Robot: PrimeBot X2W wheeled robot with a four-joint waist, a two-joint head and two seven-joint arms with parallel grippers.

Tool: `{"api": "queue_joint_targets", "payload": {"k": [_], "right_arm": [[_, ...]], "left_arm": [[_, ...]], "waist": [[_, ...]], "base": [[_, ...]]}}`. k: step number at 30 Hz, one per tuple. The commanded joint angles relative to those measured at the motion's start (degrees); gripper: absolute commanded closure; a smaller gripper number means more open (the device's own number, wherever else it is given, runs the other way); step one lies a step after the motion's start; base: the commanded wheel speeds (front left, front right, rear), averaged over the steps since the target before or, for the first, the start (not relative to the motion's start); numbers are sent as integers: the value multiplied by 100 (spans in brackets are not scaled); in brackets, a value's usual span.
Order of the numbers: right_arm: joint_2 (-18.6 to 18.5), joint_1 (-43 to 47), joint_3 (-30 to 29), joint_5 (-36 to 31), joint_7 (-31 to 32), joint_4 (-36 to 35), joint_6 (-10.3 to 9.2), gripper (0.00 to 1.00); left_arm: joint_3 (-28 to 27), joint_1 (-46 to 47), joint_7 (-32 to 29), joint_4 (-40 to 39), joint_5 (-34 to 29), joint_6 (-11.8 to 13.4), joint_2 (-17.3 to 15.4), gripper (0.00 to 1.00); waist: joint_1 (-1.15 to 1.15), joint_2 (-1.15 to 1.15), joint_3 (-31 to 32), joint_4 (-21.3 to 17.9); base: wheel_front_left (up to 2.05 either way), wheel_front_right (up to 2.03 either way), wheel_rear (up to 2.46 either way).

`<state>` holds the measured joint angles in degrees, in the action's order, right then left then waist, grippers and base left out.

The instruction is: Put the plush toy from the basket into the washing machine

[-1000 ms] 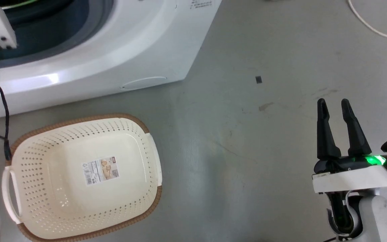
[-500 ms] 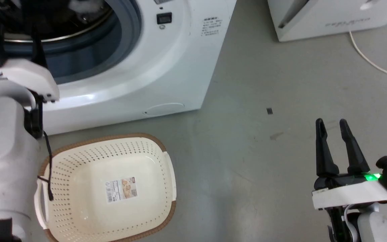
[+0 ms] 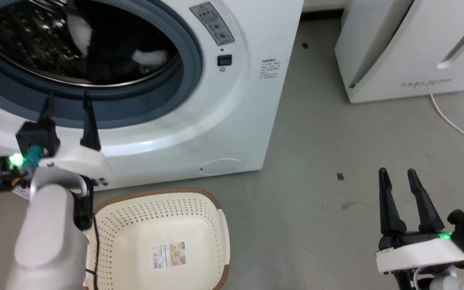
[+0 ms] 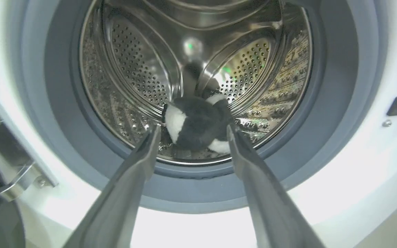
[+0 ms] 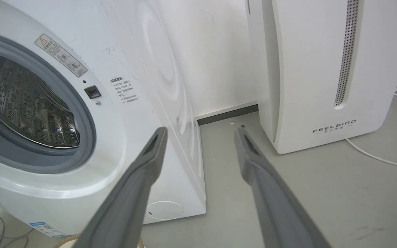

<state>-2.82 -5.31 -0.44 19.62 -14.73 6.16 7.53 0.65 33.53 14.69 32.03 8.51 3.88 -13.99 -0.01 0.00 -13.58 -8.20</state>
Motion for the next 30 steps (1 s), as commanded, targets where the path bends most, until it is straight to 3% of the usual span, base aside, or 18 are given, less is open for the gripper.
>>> {"api": "queue_joint_targets", "payload": {"k": [1, 12, 30], "right_arm": [[-6, 96, -25, -26, -27, -10, -4, 0], [-6, 531, -68, -249, -27, -147, -4, 0], [-6, 961, -98, -624, -27, -522, -4, 0]], "left_arm": [[-49, -182, 30, -139, -43, -6, 30, 0], [-319, -1753, 30, -1655, -324, -112, 655, 0], [-413, -3408, 30, -2271, -550, -249, 1024, 0]], "waist": [[1, 0, 196, 137], [1, 0, 862, 369], [1, 0, 1424, 899]], "base": [[0, 0, 0], [0, 0, 0], [0, 0, 0]]}}
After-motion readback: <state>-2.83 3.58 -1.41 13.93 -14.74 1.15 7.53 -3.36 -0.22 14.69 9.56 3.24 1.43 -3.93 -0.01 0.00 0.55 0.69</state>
